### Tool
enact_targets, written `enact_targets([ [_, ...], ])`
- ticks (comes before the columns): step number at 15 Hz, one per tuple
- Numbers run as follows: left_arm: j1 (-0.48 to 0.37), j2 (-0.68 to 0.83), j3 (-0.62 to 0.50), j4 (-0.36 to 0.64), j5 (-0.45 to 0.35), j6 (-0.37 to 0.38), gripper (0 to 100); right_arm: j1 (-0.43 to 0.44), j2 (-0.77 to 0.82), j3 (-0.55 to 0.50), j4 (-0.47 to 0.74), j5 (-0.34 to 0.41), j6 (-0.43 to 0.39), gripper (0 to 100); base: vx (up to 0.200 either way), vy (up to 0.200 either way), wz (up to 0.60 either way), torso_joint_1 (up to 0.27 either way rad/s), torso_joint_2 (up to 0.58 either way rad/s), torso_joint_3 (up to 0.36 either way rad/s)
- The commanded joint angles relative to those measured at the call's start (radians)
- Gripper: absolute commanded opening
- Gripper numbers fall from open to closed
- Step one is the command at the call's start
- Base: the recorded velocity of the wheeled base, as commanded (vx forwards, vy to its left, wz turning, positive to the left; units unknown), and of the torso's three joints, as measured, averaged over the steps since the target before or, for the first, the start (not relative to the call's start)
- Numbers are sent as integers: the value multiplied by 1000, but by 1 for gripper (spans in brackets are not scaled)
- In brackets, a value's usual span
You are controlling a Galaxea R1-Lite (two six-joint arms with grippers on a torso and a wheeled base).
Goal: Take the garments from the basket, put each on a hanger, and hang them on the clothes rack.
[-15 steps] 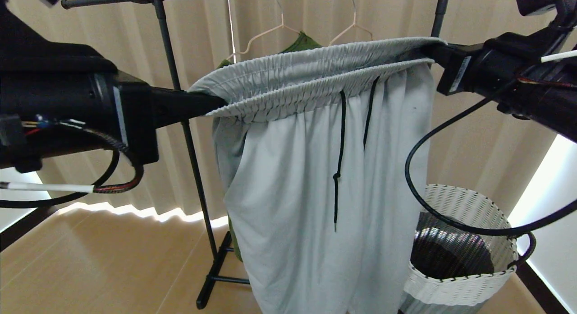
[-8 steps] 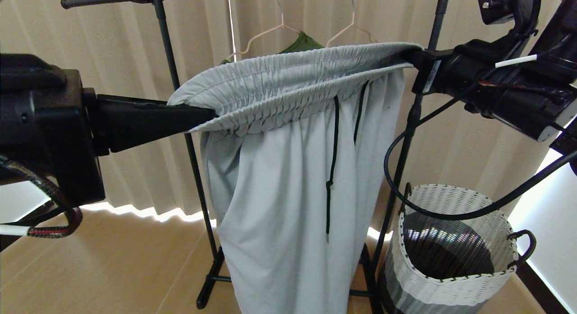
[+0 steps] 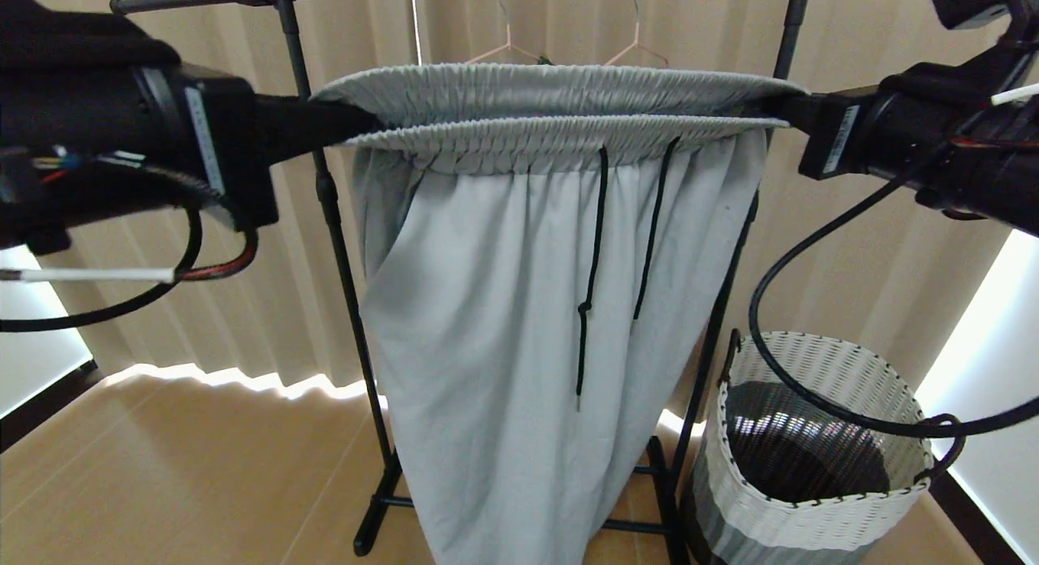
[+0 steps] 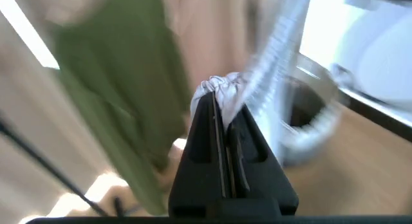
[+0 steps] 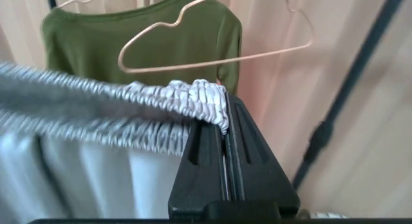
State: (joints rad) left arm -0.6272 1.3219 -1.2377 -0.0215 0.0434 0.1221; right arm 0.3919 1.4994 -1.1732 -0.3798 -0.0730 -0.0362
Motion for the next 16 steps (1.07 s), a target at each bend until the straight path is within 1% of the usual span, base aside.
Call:
enact_targets([
  [1,4,129,-48,-90,95,2,0,1,-140,38,71,2,-1,0,0,0,0,0,0,0],
  [3,4,175,-66,-156,154,2,0,2,-220,104,119,7,-2,0,0,0,0,0,0,0],
  [5,3,183,-85,-158,161,2,0,2,-255,158,124,9,-2,0,0,0,0,0,0,0],
  [16,1,171,-49,-156,162,-1,0,2,-251,167,124,9,-2,0,0,0,0,0,0,0],
])
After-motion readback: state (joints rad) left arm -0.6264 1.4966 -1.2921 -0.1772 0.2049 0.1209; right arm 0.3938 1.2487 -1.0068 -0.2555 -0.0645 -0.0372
